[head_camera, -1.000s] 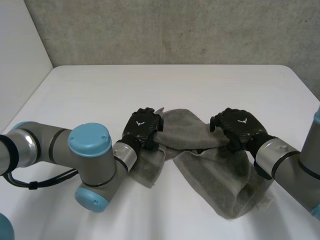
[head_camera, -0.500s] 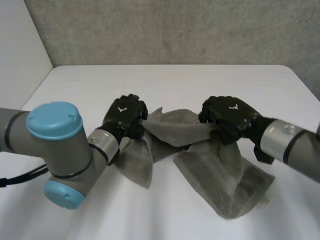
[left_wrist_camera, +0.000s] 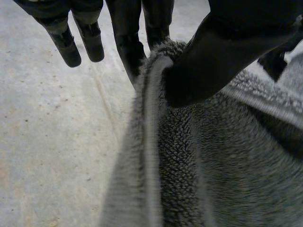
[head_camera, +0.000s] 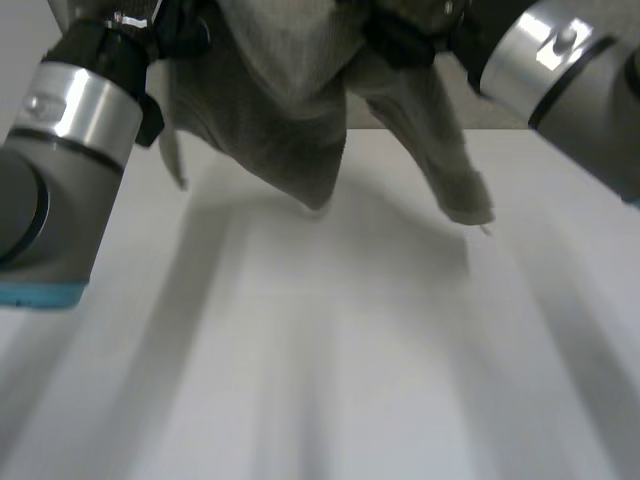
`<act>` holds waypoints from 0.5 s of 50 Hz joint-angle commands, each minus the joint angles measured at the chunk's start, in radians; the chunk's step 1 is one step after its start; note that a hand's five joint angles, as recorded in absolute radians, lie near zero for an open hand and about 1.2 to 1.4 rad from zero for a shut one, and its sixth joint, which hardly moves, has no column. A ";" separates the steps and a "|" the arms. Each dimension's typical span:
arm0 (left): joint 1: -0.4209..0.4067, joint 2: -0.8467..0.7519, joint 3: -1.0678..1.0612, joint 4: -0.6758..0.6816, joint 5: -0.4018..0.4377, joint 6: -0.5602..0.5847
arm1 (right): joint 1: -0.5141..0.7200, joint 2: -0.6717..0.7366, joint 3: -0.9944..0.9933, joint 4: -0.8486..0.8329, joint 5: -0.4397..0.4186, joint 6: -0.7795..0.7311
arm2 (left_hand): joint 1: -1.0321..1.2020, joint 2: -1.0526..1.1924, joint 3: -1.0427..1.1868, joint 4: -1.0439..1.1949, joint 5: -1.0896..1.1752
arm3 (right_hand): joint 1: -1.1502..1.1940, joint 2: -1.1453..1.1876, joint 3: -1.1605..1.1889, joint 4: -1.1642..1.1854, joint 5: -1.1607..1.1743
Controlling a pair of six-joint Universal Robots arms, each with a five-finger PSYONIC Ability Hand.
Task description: Fold the towel.
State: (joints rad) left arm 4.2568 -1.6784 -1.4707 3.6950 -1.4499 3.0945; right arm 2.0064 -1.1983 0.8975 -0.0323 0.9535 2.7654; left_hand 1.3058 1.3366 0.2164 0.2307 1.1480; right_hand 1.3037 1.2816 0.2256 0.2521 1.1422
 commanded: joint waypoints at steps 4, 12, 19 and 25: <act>0.003 0.000 -0.353 0.010 0.111 0.015 | -0.046 -0.007 0.407 -0.035 -0.134 -0.032 | 0.090 0.060 -0.042 -0.056 0.074 | 0.093 0.115 -0.051 -0.078 0.080; 0.003 -0.171 -0.459 -0.003 0.112 0.102 | -0.093 0.113 0.578 0.034 -0.147 -0.241 | 0.090 0.060 -0.042 -0.056 0.074 | 0.093 0.115 -0.051 -0.078 0.080; -0.023 -0.261 -0.444 -0.038 0.108 0.190 | -0.107 0.141 0.598 0.184 -0.144 -0.423 | 0.090 0.060 -0.042 -0.056 0.074 | 0.029 0.051 -0.051 -0.078 0.016; -0.035 -0.261 -0.418 -0.041 0.095 0.199 | -0.106 0.126 0.613 0.212 -0.128 -0.406 | 0.090 0.060 -0.042 -0.056 0.074 | -1.087 -1.065 -0.051 -0.078 -1.100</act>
State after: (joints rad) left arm 4.2323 -1.9393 -1.9147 3.6602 -1.3434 3.2810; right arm 1.8968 -1.0563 1.5019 0.1500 0.8136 2.3512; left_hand 1.3058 1.3367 0.2164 0.2307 1.1480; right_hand 0.9993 0.9918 0.2256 0.2521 0.8366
